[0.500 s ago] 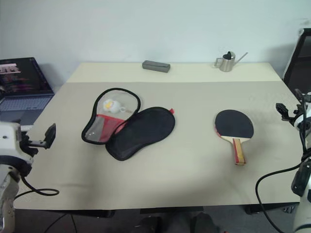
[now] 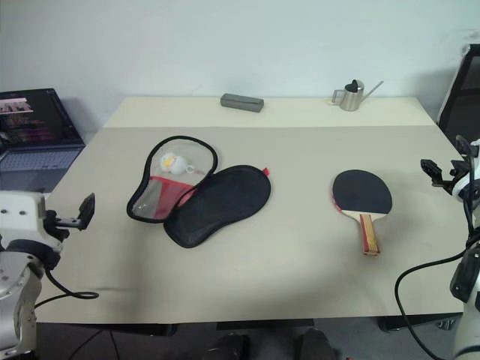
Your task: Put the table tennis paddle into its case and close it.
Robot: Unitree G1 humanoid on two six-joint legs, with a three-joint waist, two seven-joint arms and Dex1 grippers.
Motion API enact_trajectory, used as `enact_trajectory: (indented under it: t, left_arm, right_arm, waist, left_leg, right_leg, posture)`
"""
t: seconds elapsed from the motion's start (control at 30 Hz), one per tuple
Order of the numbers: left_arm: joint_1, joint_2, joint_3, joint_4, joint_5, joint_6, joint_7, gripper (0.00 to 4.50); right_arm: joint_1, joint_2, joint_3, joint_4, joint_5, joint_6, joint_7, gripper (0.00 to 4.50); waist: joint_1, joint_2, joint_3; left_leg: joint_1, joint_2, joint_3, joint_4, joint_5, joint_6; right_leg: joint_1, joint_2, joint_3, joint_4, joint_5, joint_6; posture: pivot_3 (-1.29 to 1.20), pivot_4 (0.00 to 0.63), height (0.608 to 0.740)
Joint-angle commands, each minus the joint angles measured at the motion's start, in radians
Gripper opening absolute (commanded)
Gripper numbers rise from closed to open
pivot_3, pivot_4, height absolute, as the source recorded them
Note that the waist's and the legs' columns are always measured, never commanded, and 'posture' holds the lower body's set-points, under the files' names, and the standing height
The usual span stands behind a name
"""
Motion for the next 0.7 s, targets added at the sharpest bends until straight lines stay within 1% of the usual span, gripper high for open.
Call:
enact_trajectory:
  t: [0.03, 0.23, 0.4, 0.53, 0.63, 0.7]
  left_arm:
    - [0.01, 0.018, 0.04, -0.009, -0.023, -0.04, -0.037, 4.5]
    - [0.039, 0.054, 0.074, 0.029, -0.045, -0.076, -0.108, 4.5]
    - [0.013, 0.084, 0.04, 0.083, -0.024, -0.103, -0.136, 4.5]
    - [-0.004, 0.103, 0.043, 0.121, -0.025, -0.122, -0.157, 4.5]
    - [-0.011, 0.107, 0.043, 0.105, -0.05, -0.104, -0.178, 4.5]
    - [-0.011, 0.112, 0.035, 0.084, -0.086, -0.081, -0.222, 4.5]
  right_arm:
    - [-0.025, -0.012, -0.017, -0.039, 0.017, 0.012, 0.044, 4.46]
    - [-0.011, 0.006, -0.028, -0.054, 0.035, 0.022, 0.117, 4.46]
    - [0.005, 0.01, -0.021, -0.07, 0.038, 0.04, 0.18, 4.46]
    - [0.018, 0.032, -0.01, -0.092, 0.036, 0.044, 0.208, 4.46]
    - [0.016, 0.053, -0.019, -0.117, 0.056, 0.059, 0.252, 4.46]
    - [0.022, 0.065, -0.022, -0.142, 0.074, 0.073, 0.299, 4.46]
  waist:
    - [0.0, 0.0, 0.0]
    - [0.0, 0.0, 0.0]
    - [0.001, 0.0, 0.0]
    - [0.0, 0.0, 0.0]
    - [-0.002, 0.0, 0.0]
    - [-0.003, 0.0, 0.0]
  left_leg:
    - [0.0, 0.0, 0.0, 0.0, 0.0, 0.0]
    - [0.0, 0.0, 0.0, 0.0, 0.0, 0.0]
    - [0.0, 0.0, 0.0, 0.0, 0.0, 0.0]
    - [0.0, 0.0, -0.001, 0.0, 0.0, 0.0]
    - [0.0, 0.0, 0.0, 0.0, 0.0, 0.0]
    - [0.0, 0.0, 0.0, 0.0, 0.0, 0.0]
  right_leg:
    - [0.0, 0.0, 0.0, 0.0, 0.0, 0.0]
    - [0.0, 0.0, 0.0, 0.0, 0.0, 0.0]
    - [0.0, 0.0, 0.0, 0.0, 0.0, 0.0]
    - [0.0, 0.0, 0.0, 0.0, 0.0, 0.0]
    - [0.0, 0.0, 0.0, 0.0, 0.0, 0.0]
    - [0.0, 0.0, 0.0, 0.0, 0.0, 0.0]
  posture:
    - [0.0, 0.15, 0.74]
    - [0.0, 0.15, 0.74]
    - [0.0, 0.15, 0.74]
    - [0.0, 0.15, 0.74]
    - [0.0, 0.15, 0.74]
    - [0.0, 0.15, 0.74]
